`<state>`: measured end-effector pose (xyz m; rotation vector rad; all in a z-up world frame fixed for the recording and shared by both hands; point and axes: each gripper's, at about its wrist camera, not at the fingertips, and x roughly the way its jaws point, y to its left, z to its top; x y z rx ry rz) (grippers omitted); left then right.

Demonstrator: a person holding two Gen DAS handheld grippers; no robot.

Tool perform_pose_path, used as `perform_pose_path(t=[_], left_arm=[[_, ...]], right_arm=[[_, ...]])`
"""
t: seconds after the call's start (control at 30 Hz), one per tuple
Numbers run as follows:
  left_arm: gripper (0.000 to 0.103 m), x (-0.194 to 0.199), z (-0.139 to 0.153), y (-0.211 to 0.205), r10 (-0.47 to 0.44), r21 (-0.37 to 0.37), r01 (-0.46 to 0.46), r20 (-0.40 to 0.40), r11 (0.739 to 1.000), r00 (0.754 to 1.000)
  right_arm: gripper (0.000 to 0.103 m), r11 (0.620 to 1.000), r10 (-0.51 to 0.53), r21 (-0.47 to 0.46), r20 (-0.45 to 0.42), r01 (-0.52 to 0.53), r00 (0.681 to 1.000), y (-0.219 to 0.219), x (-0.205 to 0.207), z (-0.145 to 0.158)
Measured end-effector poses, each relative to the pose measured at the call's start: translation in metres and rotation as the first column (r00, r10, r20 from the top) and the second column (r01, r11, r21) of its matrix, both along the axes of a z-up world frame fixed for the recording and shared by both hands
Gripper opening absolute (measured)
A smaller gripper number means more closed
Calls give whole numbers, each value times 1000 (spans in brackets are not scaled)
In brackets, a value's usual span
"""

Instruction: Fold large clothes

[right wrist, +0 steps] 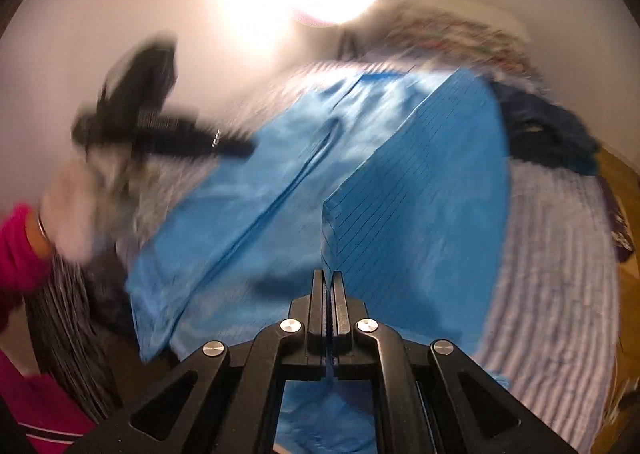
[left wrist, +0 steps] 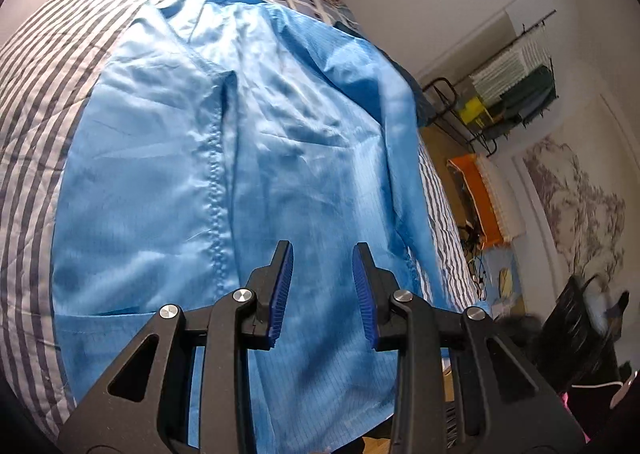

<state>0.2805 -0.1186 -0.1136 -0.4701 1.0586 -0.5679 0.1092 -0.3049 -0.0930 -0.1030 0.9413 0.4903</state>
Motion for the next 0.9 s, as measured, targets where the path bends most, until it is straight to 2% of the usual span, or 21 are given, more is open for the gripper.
perform_pose_path(t=[0.1,0.2,0.23,0.27,0.3,0.43,0.57,0.67,0.8,0.9], left_arm=[[30,-1,-3,1,2,14,-2,-3,1000,1000],[30,-2,-8,0,-1,28,2,-10,1000,1000],[30,-3,-9,0,-3,30,3,-13,1000,1000],[30,-4,-10,-1,-6,32,6,-18,999,1000],[30,-5,-12,-2,-12,33,12,-23,999,1000],[30,-17,-12,-14,-69,34,70,-27,997,997],[31,-37,-12,-36,-153,37,154,-26,987,988],[49,-49,-18,-57,-221,31,222,-41,975,975],[50,-58,-26,-82,-265,47,268,-54,962,963],[50,-57,-30,-89,-260,26,262,-65,965,963]], right_arm=[[0,997,77,-9,-69,-78,995,35,0,-27],[3,993,109,-44,-86,-113,990,56,-5,-41],[10,992,108,-49,-103,-114,989,60,-5,-46],[31,993,102,-42,-116,-108,988,61,-8,-48],[42,995,92,-34,-120,-97,988,58,-8,-47],[42,994,42,109,-81,-33,996,24,-26,-22],[42,961,-138,232,-69,151,988,-38,-46,-2],[43,928,-256,248,-118,278,959,-76,-55,-9],[51,882,-346,272,-179,384,921,-102,-52,-26],[56,857,-341,315,-247,407,907,-111,-39,-40]])
